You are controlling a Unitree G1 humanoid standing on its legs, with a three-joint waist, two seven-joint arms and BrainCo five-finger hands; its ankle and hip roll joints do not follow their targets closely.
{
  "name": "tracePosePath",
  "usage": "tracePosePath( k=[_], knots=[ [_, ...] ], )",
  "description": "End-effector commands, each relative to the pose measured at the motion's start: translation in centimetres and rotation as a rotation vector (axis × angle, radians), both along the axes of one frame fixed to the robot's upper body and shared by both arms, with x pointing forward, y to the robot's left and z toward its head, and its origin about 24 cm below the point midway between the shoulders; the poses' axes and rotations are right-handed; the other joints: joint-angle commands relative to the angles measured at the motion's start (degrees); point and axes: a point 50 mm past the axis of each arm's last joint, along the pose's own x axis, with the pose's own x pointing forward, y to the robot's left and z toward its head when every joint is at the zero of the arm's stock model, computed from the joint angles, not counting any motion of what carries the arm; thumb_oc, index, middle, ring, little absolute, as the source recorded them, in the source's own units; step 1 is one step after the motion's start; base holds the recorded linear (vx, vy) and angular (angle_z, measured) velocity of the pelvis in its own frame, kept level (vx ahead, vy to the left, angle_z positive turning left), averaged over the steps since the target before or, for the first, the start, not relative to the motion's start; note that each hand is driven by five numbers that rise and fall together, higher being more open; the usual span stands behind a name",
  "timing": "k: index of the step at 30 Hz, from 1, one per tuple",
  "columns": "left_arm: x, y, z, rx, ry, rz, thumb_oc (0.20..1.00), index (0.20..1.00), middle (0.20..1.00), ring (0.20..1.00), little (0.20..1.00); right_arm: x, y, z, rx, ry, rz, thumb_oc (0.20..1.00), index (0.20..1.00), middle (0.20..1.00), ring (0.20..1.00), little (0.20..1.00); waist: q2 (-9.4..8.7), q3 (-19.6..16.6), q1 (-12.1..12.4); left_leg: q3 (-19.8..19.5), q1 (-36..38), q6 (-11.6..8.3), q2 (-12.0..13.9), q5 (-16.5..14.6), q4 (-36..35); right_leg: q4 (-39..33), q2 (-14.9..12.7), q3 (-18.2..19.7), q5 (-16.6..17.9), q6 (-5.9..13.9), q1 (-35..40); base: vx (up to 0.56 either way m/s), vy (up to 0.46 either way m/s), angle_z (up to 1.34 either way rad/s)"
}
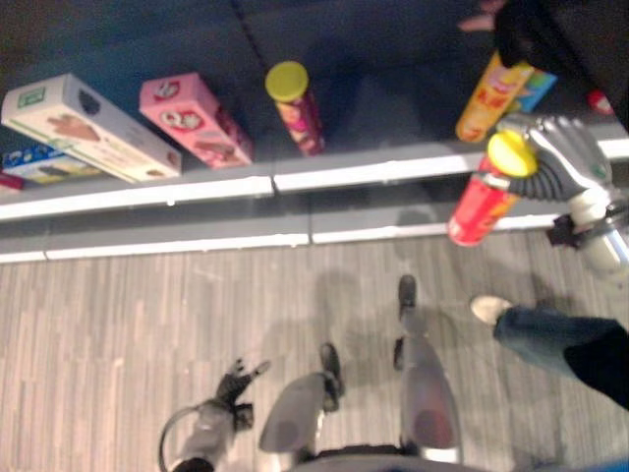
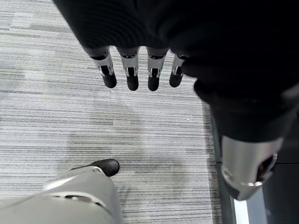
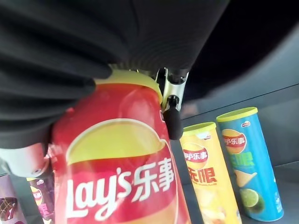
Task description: Put the goods on the table back onto the shelves and tidy them up.
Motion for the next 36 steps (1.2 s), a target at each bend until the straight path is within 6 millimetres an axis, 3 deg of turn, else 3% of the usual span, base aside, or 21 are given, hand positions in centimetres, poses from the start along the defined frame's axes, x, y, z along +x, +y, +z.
tracePosePath(
  k=[1,36],
  knots=[
    [-0.7,2.06,0.32,0.073,0.009,0.01,1.0,1.0,1.0,1.0,1.0,-1.13,1.56,3.3,0.027,-0.184,0.095,0.2,0.2,0.2,0.2,0.2,-1.88,-2.3,1.0,-3.7,-3.0,-1.63,2.0,0.0,2.7,6.5,-5.0,-1.6,-3.5,7.98,0.6,0.0,0.0,0.0],
    [-0.59,1.71,0.25,0.075,0.014,-0.012,1.0,1.0,1.0,1.0,1.0,-0.96,1.66,2.66,0.047,-0.15,0.112,0.2,0.2,0.2,0.2,0.2,-2.57,-2.1,1.7,-4.2,-3.2,-1.63,1.7,0.2,2.9,5.8,-5.8,-2.4,-2.4,8.38,1.0,0.0,0.001,0.01]
  ],
)
